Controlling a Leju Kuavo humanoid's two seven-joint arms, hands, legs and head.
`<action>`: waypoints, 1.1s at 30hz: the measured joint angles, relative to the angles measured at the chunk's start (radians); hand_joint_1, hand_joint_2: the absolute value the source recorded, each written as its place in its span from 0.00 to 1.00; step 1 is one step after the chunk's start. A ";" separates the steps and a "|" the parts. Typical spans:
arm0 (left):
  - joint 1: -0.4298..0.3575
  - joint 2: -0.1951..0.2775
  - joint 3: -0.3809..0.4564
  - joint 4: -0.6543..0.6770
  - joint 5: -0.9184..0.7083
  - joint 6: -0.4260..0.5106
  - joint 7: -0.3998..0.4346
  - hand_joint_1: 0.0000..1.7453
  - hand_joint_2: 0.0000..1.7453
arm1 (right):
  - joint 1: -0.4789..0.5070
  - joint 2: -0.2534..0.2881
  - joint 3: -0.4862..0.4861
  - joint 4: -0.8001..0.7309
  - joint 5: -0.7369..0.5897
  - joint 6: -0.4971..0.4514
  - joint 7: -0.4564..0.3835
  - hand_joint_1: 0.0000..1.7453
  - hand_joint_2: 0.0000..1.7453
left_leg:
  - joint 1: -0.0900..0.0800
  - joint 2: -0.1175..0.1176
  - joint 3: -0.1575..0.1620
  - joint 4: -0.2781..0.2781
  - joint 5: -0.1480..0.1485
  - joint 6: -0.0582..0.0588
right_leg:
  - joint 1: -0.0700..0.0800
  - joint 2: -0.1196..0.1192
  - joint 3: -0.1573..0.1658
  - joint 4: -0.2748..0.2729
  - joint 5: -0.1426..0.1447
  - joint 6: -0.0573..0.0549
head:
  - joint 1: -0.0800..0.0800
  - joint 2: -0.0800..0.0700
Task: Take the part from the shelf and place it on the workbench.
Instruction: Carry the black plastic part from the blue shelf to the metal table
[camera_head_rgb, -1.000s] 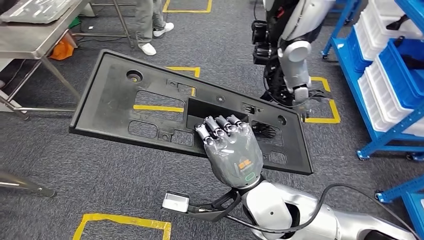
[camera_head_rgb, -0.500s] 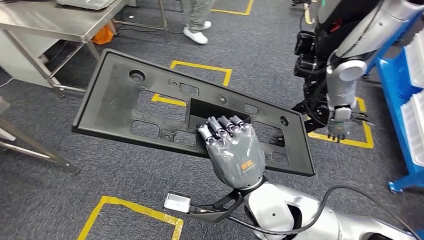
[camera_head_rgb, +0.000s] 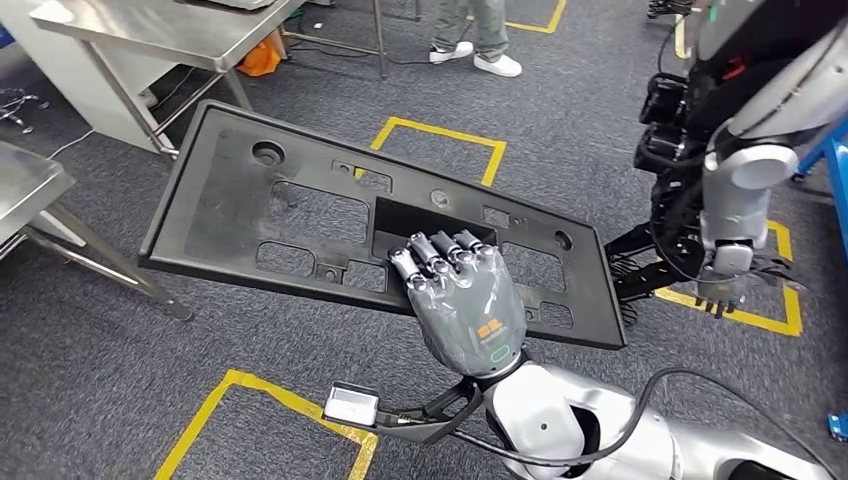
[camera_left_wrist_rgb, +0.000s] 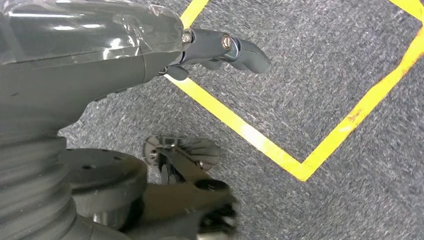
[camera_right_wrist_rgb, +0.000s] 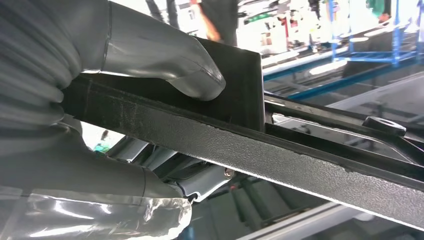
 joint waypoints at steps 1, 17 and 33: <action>-0.001 0.000 0.000 0.000 0.000 0.000 0.000 0.00 1.00 | 0.000 0.000 0.000 0.000 0.000 0.000 0.000 1.00 1.00 | -0.005 0.012 0.024 -0.050 0.015 0.005 | 0.001 -0.008 0.005 -0.001 -0.003 0.003 | 0.000 0.000; -0.001 0.002 0.000 0.000 0.002 0.000 -0.001 0.00 1.00 | 0.009 -0.001 -0.002 -0.001 0.000 0.000 0.001 1.00 1.00 | -0.004 -0.128 0.063 -0.088 0.002 0.029 | -0.005 0.143 -0.033 0.006 0.029 0.020 | 0.012 0.000; 0.003 0.003 0.000 0.000 0.014 0.001 -0.001 0.00 1.00 | 0.012 -0.003 -0.006 -0.003 0.000 -0.002 0.001 1.00 1.00 | -0.006 0.032 0.032 -0.087 0.029 0.005 | 0.001 -0.013 0.029 -0.025 -0.009 0.013 | -0.002 0.000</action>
